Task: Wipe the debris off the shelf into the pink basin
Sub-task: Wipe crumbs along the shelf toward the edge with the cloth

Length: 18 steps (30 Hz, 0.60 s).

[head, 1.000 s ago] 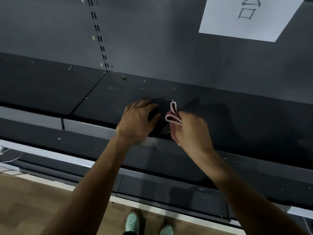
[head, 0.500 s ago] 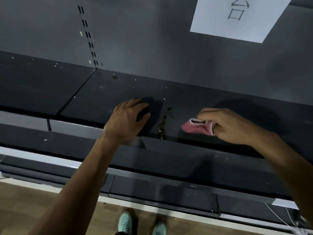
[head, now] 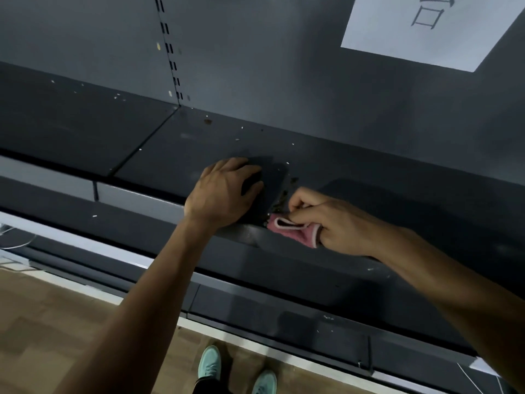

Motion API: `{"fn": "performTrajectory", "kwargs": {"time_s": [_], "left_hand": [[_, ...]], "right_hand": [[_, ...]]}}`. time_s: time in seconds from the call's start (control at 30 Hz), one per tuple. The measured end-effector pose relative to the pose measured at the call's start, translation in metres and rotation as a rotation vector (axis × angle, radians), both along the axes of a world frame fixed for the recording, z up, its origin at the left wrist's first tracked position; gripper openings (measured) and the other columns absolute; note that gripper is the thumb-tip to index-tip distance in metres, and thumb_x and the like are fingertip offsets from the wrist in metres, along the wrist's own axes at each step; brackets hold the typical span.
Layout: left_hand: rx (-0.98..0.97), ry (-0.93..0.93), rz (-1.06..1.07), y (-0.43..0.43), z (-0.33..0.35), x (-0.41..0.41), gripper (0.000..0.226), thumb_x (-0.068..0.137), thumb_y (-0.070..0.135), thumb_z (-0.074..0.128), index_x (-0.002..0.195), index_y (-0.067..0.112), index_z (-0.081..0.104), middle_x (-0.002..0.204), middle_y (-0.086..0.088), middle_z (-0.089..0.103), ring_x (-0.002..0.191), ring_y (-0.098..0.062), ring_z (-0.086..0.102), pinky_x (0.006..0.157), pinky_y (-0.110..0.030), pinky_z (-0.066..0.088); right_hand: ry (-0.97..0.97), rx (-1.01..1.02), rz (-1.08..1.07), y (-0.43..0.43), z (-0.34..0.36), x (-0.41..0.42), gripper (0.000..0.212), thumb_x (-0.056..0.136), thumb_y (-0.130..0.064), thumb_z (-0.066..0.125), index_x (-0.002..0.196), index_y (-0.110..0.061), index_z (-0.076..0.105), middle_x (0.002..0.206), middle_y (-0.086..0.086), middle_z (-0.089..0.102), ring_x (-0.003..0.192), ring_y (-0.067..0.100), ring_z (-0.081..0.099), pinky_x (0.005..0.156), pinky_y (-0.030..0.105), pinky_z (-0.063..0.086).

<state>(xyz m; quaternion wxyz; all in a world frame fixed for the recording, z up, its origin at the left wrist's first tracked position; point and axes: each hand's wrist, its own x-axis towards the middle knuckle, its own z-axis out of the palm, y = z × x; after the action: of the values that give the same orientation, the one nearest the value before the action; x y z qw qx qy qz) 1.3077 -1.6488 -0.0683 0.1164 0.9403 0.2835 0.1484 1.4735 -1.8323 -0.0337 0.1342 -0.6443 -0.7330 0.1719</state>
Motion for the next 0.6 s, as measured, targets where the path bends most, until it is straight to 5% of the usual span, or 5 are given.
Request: {"fn": "performTrajectory", "kwargs": {"time_s": [0.13, 0.23, 0.47, 0.6], "left_hand": [[-0.038, -0.021, -0.004, 0.004, 0.0, -0.001, 0.041, 0.098, 0.045, 0.042, 0.134, 0.028, 0.054, 0.142, 0.003, 0.05, 0.127, -0.022, 0.048, 0.104, -0.039, 0.036], [-0.059, -0.039, -0.012, 0.005, 0.0, -0.002, 0.041, 0.097, 0.042, 0.042, 0.132, 0.026, 0.057, 0.14, 0.001, 0.053, 0.124, -0.024, 0.051, 0.103, -0.04, 0.041], [-0.024, -0.019, -0.008, 0.004, -0.002, -0.002, 0.04, 0.1, 0.04, 0.041, 0.137, 0.028, 0.052, 0.145, 0.003, 0.047, 0.13, -0.023, 0.044, 0.107, -0.038, 0.033], [-0.01, -0.004, 0.018, 0.003, -0.004, 0.0, 0.042, 0.1, 0.04, 0.041, 0.14, 0.03, 0.048, 0.148, 0.004, 0.043, 0.135, -0.022, 0.038, 0.11, -0.039, 0.029]], "right_hand": [[-0.095, 0.137, -0.017, 0.027, -0.006, -0.01, 0.047, 0.083, 0.004, 0.057, 0.119, -0.025, 0.066, 0.108, -0.006, 0.046, 0.085, 0.011, 0.048, 0.062, 0.03, 0.044], [0.058, 0.188, -0.08, 0.034, -0.003, 0.008, 0.053, 0.081, 0.011, 0.056, 0.118, -0.025, 0.067, 0.102, -0.006, 0.049, 0.086, 0.015, 0.054, 0.067, 0.034, 0.048], [0.114, -0.03, -0.082, -0.005, 0.012, 0.043, 0.065, 0.072, 0.015, 0.046, 0.116, -0.027, 0.07, 0.101, -0.016, 0.052, 0.094, 0.005, 0.056, 0.076, 0.014, 0.041], [0.097, -0.07, -0.038, -0.016, 0.002, 0.025, 0.072, 0.071, 0.016, 0.05, 0.118, -0.037, 0.063, 0.102, -0.017, 0.049, 0.091, 0.007, 0.056, 0.076, 0.027, 0.048]]}}
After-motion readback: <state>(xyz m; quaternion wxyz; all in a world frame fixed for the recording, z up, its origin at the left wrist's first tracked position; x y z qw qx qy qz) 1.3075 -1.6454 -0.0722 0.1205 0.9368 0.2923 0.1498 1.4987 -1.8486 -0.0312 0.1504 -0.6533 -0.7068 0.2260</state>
